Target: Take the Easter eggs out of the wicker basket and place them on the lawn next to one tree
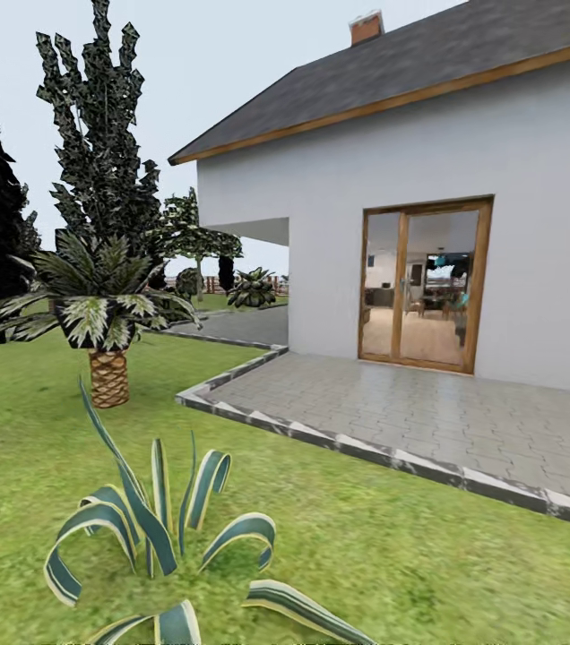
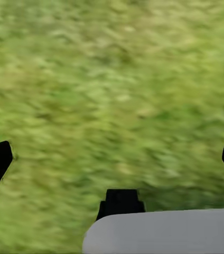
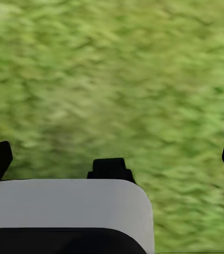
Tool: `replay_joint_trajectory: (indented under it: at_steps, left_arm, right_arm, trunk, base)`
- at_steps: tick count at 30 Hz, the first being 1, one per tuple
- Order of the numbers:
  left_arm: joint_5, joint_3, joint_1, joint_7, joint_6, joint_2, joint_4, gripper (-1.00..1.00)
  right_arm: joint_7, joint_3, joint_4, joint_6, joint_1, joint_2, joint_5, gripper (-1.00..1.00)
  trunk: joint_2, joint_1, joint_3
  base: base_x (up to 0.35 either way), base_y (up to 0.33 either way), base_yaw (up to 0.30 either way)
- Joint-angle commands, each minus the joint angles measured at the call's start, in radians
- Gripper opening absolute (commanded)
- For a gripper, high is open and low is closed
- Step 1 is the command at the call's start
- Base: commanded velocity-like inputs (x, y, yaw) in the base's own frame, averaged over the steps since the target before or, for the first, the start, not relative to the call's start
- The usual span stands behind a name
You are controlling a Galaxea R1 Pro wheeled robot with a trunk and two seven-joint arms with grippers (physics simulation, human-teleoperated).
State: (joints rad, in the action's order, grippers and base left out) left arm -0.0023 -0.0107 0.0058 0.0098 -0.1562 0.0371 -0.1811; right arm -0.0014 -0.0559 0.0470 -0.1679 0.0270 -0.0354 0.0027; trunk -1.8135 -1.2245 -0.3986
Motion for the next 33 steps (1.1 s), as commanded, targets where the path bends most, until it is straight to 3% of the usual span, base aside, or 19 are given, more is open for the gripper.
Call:
replay_joint_trajectory:
  at_steps: [1,7,33]
  left_arm:
    - [-0.005,-0.003,0.0,0.001,-0.001,0.0,-0.001,1.0]
    - [-0.045,-0.008,0.0,0.002,0.0,-0.001,-0.001,1.0]
    - [-0.046,-0.008,0.0,0.001,0.0,-0.002,-0.001,1.0]
  right_arm:
    - [0.0,-0.005,-0.001,-0.004,0.001,0.0,0.0,1.0]
    - [0.0,-0.005,0.0,-0.004,0.001,0.0,0.0,1.0]
    - [0.0,-0.005,0.0,-0.004,0.001,0.0,0.0,1.0]
  trunk:
    - [-0.001,0.0,-0.001]
    - [-0.001,0.0,-0.001]
    - [-0.001,0.0,-0.001]
  base:
    - [-0.145,0.225,-0.006]
    - [-0.184,0.215,-0.002]
    - [0.039,0.294,0.0]
